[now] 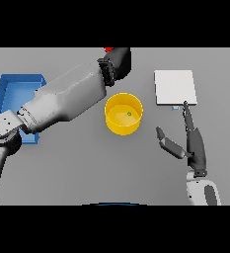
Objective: Pick up the red beaker and tilt it to pour out 1 green nut into yellow bowl. Pick up the yellow bowl and place it on the metallic measuring scale.
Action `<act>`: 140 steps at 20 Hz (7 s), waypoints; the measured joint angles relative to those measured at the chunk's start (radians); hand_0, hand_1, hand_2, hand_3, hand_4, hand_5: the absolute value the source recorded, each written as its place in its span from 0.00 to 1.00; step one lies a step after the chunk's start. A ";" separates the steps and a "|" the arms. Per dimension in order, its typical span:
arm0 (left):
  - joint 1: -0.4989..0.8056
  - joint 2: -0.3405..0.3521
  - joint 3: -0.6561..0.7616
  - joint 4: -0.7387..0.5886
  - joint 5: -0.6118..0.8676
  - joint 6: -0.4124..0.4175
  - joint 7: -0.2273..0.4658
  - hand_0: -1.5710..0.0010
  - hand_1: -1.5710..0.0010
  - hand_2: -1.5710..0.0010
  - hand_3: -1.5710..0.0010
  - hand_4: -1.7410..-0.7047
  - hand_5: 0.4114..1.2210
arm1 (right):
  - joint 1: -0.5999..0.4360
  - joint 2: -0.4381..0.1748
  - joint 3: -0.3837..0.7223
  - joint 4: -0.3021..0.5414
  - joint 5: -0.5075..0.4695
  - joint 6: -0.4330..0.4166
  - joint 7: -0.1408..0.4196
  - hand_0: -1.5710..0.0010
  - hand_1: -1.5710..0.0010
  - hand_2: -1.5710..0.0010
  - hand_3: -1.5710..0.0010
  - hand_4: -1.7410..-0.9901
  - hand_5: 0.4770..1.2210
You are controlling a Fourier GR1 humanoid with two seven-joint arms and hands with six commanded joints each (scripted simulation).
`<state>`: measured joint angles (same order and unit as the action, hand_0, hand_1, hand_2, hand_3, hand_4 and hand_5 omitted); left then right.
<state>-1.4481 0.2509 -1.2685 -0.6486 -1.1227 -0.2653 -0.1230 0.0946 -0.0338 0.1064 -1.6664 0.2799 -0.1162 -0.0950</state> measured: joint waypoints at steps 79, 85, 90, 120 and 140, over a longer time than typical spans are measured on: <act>0.833 0.620 0.639 -0.522 1.381 0.541 0.619 1.00 1.00 1.00 1.00 0.91 0.38 | -0.513 -0.339 0.329 0.213 0.402 0.388 0.010 1.00 1.00 1.00 1.00 0.62 0.24; 0.819 0.634 0.644 -0.511 1.378 0.527 0.617 1.00 1.00 1.00 1.00 0.91 0.38 | -0.623 -0.346 0.406 0.333 0.444 0.462 -0.069 1.00 1.00 1.00 1.00 0.65 0.28; 0.831 0.631 0.641 -0.521 1.379 0.534 0.610 1.00 1.00 1.00 1.00 0.91 0.40 | -0.699 -0.311 0.449 0.460 0.462 0.493 -0.106 1.00 1.00 1.00 1.00 0.65 0.27; 0.824 0.637 0.649 -0.526 1.386 0.531 0.598 1.00 1.00 1.00 1.00 0.91 0.39 | -0.793 -0.314 0.549 0.522 0.479 0.684 -0.056 0.04 0.04 0.08 0.24 0.03 0.98; 0.833 0.670 0.651 -0.563 1.382 0.540 0.623 1.00 1.00 1.00 1.00 0.91 0.40 | -0.875 -0.498 0.403 0.309 0.407 0.755 0.088 0.00 0.00 0.00 0.19 0.03 1.00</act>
<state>-0.6149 0.9204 -0.6176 -1.2120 0.2595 0.2744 0.5001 -0.7804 -0.5318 0.5089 -1.3574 0.6864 0.6385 -0.0066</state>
